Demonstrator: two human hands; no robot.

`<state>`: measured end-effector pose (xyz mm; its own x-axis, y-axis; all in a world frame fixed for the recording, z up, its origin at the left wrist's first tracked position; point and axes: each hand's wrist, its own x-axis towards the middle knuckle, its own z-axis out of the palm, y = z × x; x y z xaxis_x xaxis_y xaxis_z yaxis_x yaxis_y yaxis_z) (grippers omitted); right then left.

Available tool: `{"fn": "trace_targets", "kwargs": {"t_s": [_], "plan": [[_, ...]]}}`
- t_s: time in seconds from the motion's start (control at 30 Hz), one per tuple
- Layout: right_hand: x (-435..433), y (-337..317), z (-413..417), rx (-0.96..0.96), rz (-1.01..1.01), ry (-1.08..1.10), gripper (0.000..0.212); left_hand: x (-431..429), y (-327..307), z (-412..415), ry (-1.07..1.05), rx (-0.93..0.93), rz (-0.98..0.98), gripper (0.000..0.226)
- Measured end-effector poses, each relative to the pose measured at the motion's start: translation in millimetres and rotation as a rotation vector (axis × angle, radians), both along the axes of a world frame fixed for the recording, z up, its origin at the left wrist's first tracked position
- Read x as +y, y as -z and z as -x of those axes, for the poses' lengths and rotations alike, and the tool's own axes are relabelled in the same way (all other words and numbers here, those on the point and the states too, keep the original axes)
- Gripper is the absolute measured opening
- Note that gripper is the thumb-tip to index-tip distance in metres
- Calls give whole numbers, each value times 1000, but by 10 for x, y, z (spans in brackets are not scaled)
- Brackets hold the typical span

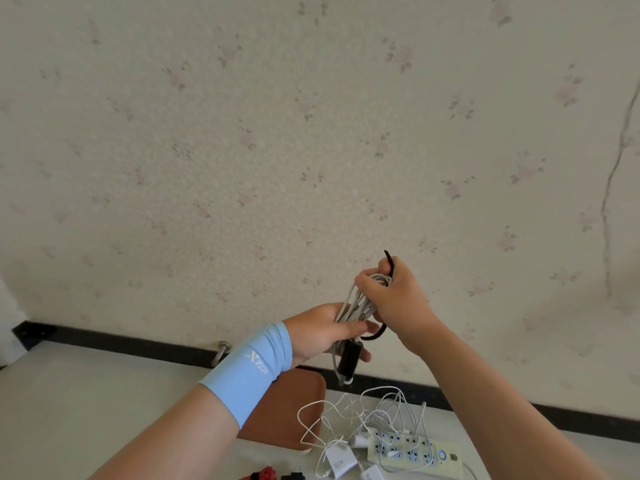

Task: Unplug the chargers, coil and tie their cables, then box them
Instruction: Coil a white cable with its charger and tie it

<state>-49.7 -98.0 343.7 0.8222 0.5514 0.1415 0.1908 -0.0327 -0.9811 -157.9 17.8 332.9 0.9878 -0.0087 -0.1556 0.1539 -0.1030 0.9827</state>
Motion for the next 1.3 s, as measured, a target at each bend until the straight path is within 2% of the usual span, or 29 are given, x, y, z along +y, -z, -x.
{"fn": "trace_targets", "kwargs": {"t_s": [0.1, 0.2, 0.3, 0.33, 0.43, 0.5, 0.63, 0.8, 0.87, 0.97, 1.07, 1.1, 1.13, 1.17, 1.2, 1.3], "plan": [[-7, -8, 7, -2, 24, -16, 33, 5, 3, 8, -12, 36, 87, 15], [-20, -29, -16, 87, 70, -27, 29, 25, 6, -4, -117, 64, 29, 8], [-17, -60, -25, 242, 5, 63, 29, 97, -8, -29, -206, 82, -56, 10], [-19, -77, -9, 184, 9, 91, 27, 116, -11, -34, -210, 83, -82, 11], [-35, -119, 79, -156, 171, 103, 26, 132, -16, -40, -202, 83, -170, 12], [-34, -125, 125, -228, 204, 7, 23, 131, -20, -36, -206, 78, -250, 12], [-58, -98, 188, -113, 128, -145, 12, 151, -36, -12, -199, 55, -392, 14], [-1, -76, 268, -18, 99, -52, 6, 112, -14, -39, -204, 1, -572, 13], [24, -69, 277, -14, 113, 13, 6, 87, -8, -34, -221, -16, -646, 23], [42, -56, 272, -6, 113, 64, 6, 82, -34, -16, -222, -2, -584, 26], [39, -57, 265, -2, 87, 92, 7, 96, -20, -72, -302, 69, -280, 17], [42, -59, 266, -10, 86, 98, 8, 82, -32, -70, -336, 66, -206, 22], [49, -57, 268, -19, 90, 106, 8, 76, -36, -72, -373, 55, -181, 42], [60, -52, 276, -29, 93, 114, 9, 67, -47, -60, -400, 36, -228, 55], [74, -41, 282, -38, 97, 124, 10, 62, -45, -58, -428, -1, -295, 59], [111, -16, 303, -45, 83, 125, 10, 90, -17, -55, -510, -90, -357, 50]]}}
